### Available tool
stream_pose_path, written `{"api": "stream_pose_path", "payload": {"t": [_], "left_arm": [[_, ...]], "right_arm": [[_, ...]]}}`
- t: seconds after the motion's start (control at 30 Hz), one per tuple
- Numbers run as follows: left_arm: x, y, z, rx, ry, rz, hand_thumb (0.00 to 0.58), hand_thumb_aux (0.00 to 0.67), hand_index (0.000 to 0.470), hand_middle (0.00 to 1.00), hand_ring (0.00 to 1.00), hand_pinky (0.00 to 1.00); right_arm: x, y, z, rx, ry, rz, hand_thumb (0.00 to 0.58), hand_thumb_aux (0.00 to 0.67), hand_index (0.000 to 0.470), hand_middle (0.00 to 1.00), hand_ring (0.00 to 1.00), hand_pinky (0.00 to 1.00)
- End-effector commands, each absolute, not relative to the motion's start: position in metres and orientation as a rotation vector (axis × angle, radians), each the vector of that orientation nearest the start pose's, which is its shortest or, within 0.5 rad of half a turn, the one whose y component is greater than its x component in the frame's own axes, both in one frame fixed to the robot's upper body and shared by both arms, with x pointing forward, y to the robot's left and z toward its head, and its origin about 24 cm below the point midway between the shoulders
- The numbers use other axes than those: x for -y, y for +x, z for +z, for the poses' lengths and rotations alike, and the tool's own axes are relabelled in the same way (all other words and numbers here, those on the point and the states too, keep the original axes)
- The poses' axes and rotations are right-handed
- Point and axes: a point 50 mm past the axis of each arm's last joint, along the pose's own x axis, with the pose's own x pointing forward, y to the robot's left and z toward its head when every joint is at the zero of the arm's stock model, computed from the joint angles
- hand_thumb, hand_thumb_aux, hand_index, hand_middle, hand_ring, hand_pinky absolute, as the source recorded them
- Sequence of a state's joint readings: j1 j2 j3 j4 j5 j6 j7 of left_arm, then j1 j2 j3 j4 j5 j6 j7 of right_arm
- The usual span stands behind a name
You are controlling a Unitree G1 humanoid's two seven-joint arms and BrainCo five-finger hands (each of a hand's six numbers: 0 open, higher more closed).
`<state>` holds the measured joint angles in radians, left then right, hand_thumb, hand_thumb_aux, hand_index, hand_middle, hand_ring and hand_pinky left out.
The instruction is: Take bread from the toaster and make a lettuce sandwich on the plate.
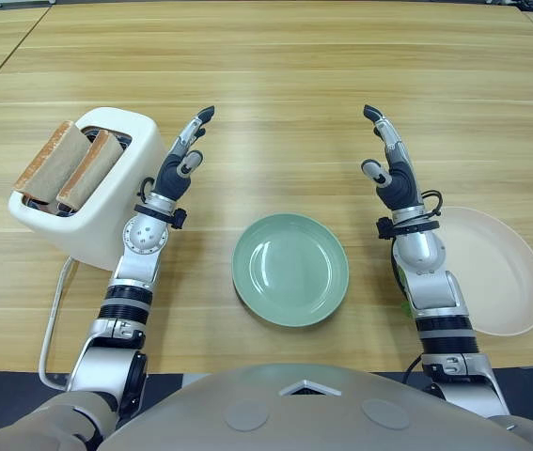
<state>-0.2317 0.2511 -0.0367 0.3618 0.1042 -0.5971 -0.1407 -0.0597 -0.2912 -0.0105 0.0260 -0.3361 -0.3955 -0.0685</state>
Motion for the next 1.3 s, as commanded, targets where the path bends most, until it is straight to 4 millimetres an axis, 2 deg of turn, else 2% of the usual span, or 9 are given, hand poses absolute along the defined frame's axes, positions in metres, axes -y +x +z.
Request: {"api": "stream_pose_path", "payload": {"t": [0.03,0.2,0.33,0.47,0.63,0.77,0.9,1.03,1.3], "left_arm": [[-0.166,0.286,0.073,0.416,0.392,-0.287,0.000,0.000,0.000,0.00,0.00,0.00],[-0.167,0.285,0.073,0.414,0.395,-0.282,0.000,0.000,0.000,0.00,0.00,0.00],[-0.167,0.285,0.072,0.410,0.402,-0.286,0.000,0.000,0.000,0.00,0.00,0.00],[-0.158,0.276,0.082,0.495,0.512,-0.353,0.000,0.000,0.000,0.00,0.00,0.00],[-0.151,0.248,0.167,0.815,0.623,-0.388,0.000,0.000,0.000,0.00,0.00,0.00],[-0.189,0.241,0.257,0.902,0.703,-0.294,0.000,0.000,0.000,0.00,0.00,0.00],[-0.229,0.226,0.321,0.799,1.067,-0.138,0.000,0.000,0.000,0.00,0.00,0.00],[-0.292,0.239,0.306,0.261,1.521,-0.023,0.000,0.000,0.000,0.00,0.00,0.00],[-0.359,0.235,0.254,-0.292,1.749,-0.041,0.000,0.000,0.000,0.00,0.00,0.00]], "right_arm": [[0.186,0.258,0.090,0.417,-0.614,0.050,0.000,0.000,0.000,0.00,0.00,0.00],[0.183,0.259,0.089,0.409,-0.612,0.076,0.000,0.000,0.000,0.00,0.00,0.00],[0.158,0.250,0.075,0.397,-0.663,0.259,0.000,0.000,0.000,0.00,0.00,0.00],[0.162,0.253,0.076,0.404,-0.700,0.220,0.000,0.000,0.000,0.00,0.00,0.00],[0.150,0.260,0.075,0.415,-0.697,0.250,0.000,0.000,0.000,0.00,0.00,0.00],[0.142,0.264,0.069,0.416,-0.717,0.271,0.000,0.000,0.000,0.00,0.00,0.00],[0.141,0.269,0.067,0.408,-0.711,0.272,0.000,0.000,0.000,0.00,0.00,0.00],[0.141,0.265,0.065,0.404,-0.716,0.271,0.000,0.000,0.000,0.00,0.00,0.00],[0.150,0.263,0.063,0.386,-0.723,0.248,0.000,0.000,0.000,0.00,0.00,0.00]]}}
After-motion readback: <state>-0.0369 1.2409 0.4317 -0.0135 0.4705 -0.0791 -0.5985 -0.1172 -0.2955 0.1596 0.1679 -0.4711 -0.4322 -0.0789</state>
